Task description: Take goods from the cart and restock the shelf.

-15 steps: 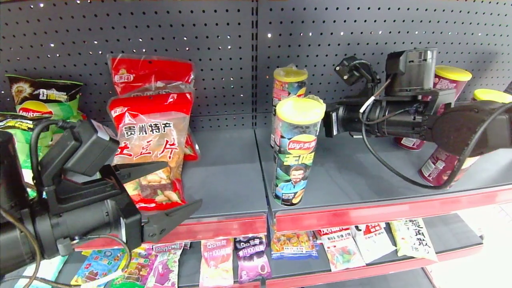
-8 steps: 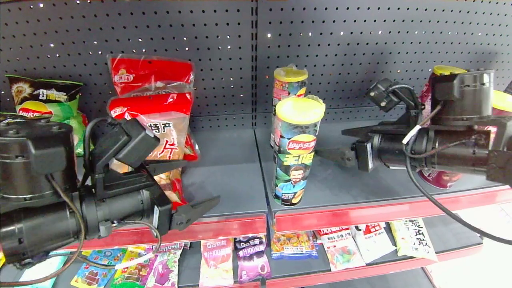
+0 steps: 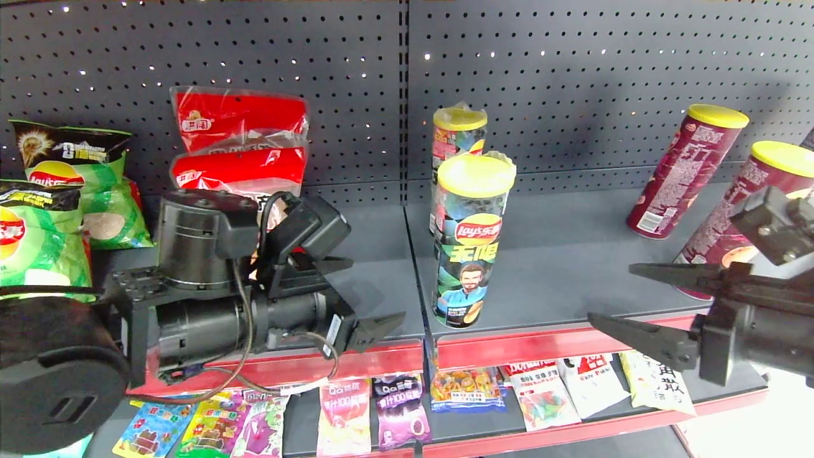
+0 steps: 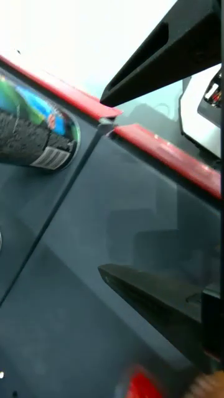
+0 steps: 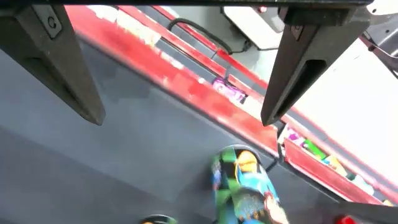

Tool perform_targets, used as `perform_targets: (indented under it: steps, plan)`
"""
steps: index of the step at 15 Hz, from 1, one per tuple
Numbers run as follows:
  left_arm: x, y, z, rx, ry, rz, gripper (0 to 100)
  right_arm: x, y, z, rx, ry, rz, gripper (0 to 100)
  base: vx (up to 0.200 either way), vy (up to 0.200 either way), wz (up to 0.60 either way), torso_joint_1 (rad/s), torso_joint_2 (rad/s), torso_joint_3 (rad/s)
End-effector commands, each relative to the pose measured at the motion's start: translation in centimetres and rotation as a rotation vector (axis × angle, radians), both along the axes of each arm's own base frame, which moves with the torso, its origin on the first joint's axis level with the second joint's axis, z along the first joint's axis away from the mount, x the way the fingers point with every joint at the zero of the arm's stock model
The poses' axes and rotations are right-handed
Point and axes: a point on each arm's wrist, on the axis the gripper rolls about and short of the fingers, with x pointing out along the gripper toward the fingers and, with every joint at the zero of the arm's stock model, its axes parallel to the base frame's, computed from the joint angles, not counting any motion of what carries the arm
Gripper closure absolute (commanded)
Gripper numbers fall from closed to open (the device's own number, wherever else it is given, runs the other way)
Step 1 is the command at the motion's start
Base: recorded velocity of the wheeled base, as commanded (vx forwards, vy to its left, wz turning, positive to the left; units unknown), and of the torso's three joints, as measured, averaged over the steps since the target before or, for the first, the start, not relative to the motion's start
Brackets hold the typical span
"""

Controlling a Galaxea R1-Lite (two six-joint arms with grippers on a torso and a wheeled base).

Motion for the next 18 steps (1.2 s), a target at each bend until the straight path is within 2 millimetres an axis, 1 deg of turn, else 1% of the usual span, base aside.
perform_targets:
  steps: [1,3,4,8,15,18]
  plan:
    - [1.5,-1.4,-1.2,0.029,0.025,0.011,0,-2.1,-1.8,0.6,0.025,-0.067,-0.063,0,0.0,0.0,0.0,0.0,0.0,0.0]
    - [1.9,-2.5,-1.6,0.033,0.029,-0.009,0,-2.1,-2.6,0.6,0.026,-0.074,-0.113,0,0.0,0.0,0.0,0.0,0.0,0.0]
    - [2.5,-3.1,-2.1,0.045,0.035,0.0,0,-2.1,-2.9,0.7,0.027,-0.08,-0.133,0,0.0,0.0,0.0,0.0,0.0,0.0]
    - [4.2,-4.5,-2.3,0.043,0.024,0.012,0,-2.3,-3.0,1.0,0.043,-0.084,-0.141,0,0.0,0.0,0.0,0.0,0.0,0.0]
    - [4.9,-3.8,-2.4,0.048,0.025,0.039,0,-2.0,-2.9,1.0,0.05,-0.076,-0.144,0,0.0,0.0,0.0,0.0,0.0,0.0]
    - [5.1,-3.8,-2.4,0.049,0.019,0.051,0,-2.1,-2.9,1.0,0.052,-0.075,-0.144,0,0.0,0.0,0.0,0.0,0.0,0.0]
